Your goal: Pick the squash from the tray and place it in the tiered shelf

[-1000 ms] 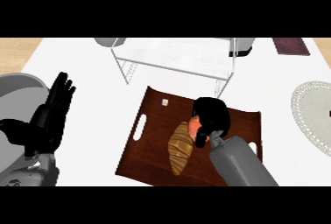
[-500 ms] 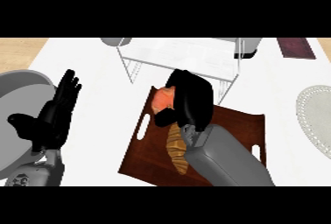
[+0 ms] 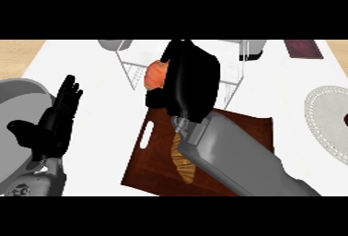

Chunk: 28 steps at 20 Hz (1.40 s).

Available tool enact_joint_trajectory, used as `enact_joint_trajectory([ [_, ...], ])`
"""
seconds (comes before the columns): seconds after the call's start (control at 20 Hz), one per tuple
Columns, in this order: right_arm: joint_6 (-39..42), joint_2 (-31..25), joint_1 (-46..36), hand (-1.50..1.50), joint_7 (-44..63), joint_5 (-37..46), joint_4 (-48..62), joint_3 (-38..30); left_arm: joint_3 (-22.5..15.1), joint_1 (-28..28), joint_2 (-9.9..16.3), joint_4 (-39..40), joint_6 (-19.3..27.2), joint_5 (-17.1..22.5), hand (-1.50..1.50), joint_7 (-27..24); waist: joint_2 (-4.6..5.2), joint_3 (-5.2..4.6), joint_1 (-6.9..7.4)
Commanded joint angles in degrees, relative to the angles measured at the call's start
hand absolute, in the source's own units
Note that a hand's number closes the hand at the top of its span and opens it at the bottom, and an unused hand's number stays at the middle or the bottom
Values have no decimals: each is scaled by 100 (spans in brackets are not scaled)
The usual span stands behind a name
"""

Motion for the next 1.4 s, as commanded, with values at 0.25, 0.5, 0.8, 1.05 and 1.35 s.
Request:
enact_joint_trajectory([
  [0.25, -311, 75, -767, 150, 1483, 275, 655, -425, 83, -32, 37, 70, -48, 9, 0, -79, 64, 11, -86],
  [0.5, -1033, 75, -766, 150, 1248, 380, 1254, -567, 10, 147, -49, -40, -71, 24, 0, -115, 108, 15, -26],
  [0.8, -1629, 76, -966, 150, 908, 507, 2048, -802, 178, -77, 9, -56, -31, 74, 0, 12, 135, 15, -5],
  [1.05, -2249, 76, -915, 150, 464, 494, 2572, -914, -17, -22, -144, -58, 82, -148, 0, -108, 134, 18, -26],
  [1.35, -2691, 77, -1289, 150, -279, 205, 3827, -1294, 86, -111, 74, -281, -141, -2, 0, 276, 157, 20, 47],
])
